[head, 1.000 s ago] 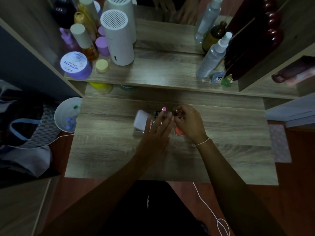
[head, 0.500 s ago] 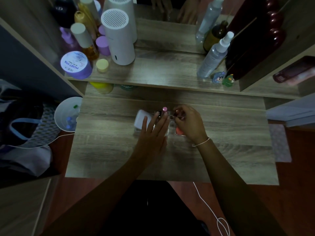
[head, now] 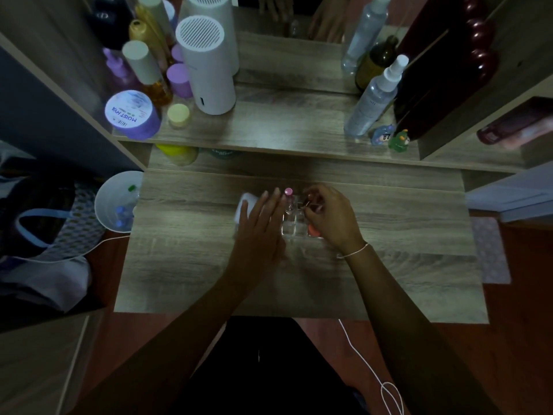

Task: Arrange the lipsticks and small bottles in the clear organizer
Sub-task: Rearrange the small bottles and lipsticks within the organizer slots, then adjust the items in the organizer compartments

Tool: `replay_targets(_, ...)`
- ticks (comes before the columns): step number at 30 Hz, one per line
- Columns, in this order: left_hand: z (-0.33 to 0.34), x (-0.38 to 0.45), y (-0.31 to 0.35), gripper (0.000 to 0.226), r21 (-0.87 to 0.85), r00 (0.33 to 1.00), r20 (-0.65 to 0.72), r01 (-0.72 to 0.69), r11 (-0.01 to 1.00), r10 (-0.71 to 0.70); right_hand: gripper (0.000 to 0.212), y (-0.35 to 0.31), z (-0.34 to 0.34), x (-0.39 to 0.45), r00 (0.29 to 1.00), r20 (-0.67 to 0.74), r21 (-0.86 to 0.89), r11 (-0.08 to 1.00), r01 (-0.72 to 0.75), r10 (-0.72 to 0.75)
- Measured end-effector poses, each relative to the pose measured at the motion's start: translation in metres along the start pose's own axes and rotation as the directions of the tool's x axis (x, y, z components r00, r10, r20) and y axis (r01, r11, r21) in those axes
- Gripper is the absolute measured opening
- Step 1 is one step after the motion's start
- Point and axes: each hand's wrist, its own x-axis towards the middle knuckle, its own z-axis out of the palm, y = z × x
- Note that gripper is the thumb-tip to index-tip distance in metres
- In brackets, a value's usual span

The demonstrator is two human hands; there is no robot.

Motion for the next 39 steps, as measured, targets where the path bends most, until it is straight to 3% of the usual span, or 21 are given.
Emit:
replay_targets(3,-0.006,0.008,-0.011,0.056,-0.084,0.994,-0.028,0.103,0.991,-0.106,0.049,0.001,-0.009,-0.005,0.999,0.022,0.023,0.999,0.025,-0.025)
replay_targets(7,-0.012,0.025,-0.028,0.057,-0.102,0.992,-0.008,0.123,0.987,-0.124,0.050,0.003,-0.026,-0.018,0.987,-0.161,0.094,0.996,0.002,0.013)
replay_targets(9,-0.013,0.033,-0.032,0.045,-0.124,0.995,0.003,0.104,0.987,-0.104,0.046,0.007,-0.030,-0.025,0.970,-0.238,0.107,0.994,-0.019,0.044)
replay_targets(13,-0.019,0.056,-0.037,0.027,-0.347,0.978,-0.044,0.175,0.921,-0.203,0.035,0.015,-0.030,-0.033,0.940,-0.317,0.113,0.989,-0.095,0.127)
replay_targets(17,-0.022,0.079,-0.037,0.025,-0.391,0.988,0.003,0.145,0.909,-0.157,0.028,0.016,-0.024,-0.040,0.933,-0.322,0.094,0.986,-0.138,0.161)
replay_targets(20,-0.019,0.085,-0.039,0.028,-0.410,0.989,0.091,0.140,0.901,-0.113,0.017,0.002,-0.008,-0.056,0.909,-0.400,0.105,0.991,-0.081,0.117)
replay_targets(24,-0.015,0.090,-0.042,0.029,-0.438,0.981,0.158,0.170,0.883,-0.110,0.029,-0.005,0.034,-0.084,0.973,-0.221,-0.122,0.992,0.035,-0.061)
replay_targets(28,-0.014,0.092,-0.043,0.029,-0.456,0.976,0.185,0.191,0.869,-0.117,0.053,0.005,0.067,-0.096,0.990,-0.078,-0.308,0.947,0.088,-0.117)
replay_targets(34,-0.009,0.095,-0.042,0.027,-0.442,0.969,0.228,0.188,0.877,-0.093,0.069,0.004,0.077,-0.092,0.994,-0.011,-0.375,0.922,0.098,-0.110)
replay_targets(39,-0.002,0.094,-0.043,0.025,-0.416,0.968,0.234,0.187,0.890,-0.094,0.066,-0.001,0.080,-0.090,0.995,0.018,-0.358,0.928,0.101,-0.101)
